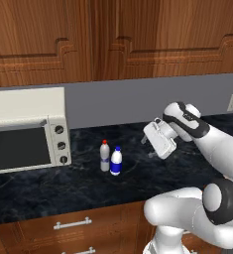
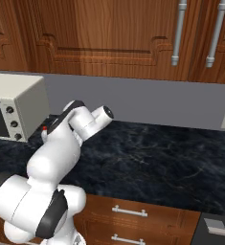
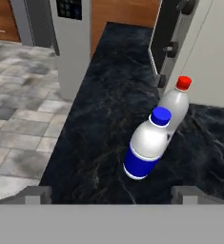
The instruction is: Take the bottled waters from the counter and place them in the freezer to freeze. Close the freezer door after placing the bottles.
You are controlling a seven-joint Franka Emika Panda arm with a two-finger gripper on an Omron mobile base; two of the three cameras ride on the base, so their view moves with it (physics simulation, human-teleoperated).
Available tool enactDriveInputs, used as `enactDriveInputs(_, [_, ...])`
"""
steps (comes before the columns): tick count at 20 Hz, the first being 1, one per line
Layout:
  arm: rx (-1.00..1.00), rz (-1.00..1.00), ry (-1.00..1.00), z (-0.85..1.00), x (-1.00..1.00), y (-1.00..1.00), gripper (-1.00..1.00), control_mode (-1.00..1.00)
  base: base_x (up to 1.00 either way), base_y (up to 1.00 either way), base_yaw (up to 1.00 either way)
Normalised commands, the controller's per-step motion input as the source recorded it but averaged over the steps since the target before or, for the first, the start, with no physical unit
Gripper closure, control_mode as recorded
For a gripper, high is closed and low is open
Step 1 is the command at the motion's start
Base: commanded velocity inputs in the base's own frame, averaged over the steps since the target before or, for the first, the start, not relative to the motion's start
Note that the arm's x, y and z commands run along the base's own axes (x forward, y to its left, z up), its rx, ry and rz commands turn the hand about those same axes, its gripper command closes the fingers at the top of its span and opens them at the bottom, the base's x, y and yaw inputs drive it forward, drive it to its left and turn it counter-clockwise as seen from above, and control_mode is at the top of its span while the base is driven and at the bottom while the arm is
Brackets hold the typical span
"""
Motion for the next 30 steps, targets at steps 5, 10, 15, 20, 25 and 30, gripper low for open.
enactDriveInputs(5, [0.00,0.17,-0.08,-0.30,0.00,0.36,-1.00,-1.00,0.00,0.00,0.00])
enactDriveInputs(10, [0.06,0.09,-0.01,-0.28,0.00,0.33,-1.00,-1.00,0.00,0.00,0.00])
enactDriveInputs(15, [0.22,0.00,0.00,-0.20,0.05,0.08,-1.00,-1.00,0.00,0.00,0.00])
enactDriveInputs(20, [0.19,0.01,-0.01,-0.22,0.05,0.20,-1.00,-1.00,0.00,0.00,0.00])
enactDriveInputs(25, [0.14,0.00,0.00,-0.15,0.15,0.04,-1.00,-1.00,0.00,0.00,0.00])
enactDriveInputs(30, [0.15,0.00,0.00,0.00,0.16,0.00,-1.00,-1.00,0.00,0.00,0.00])
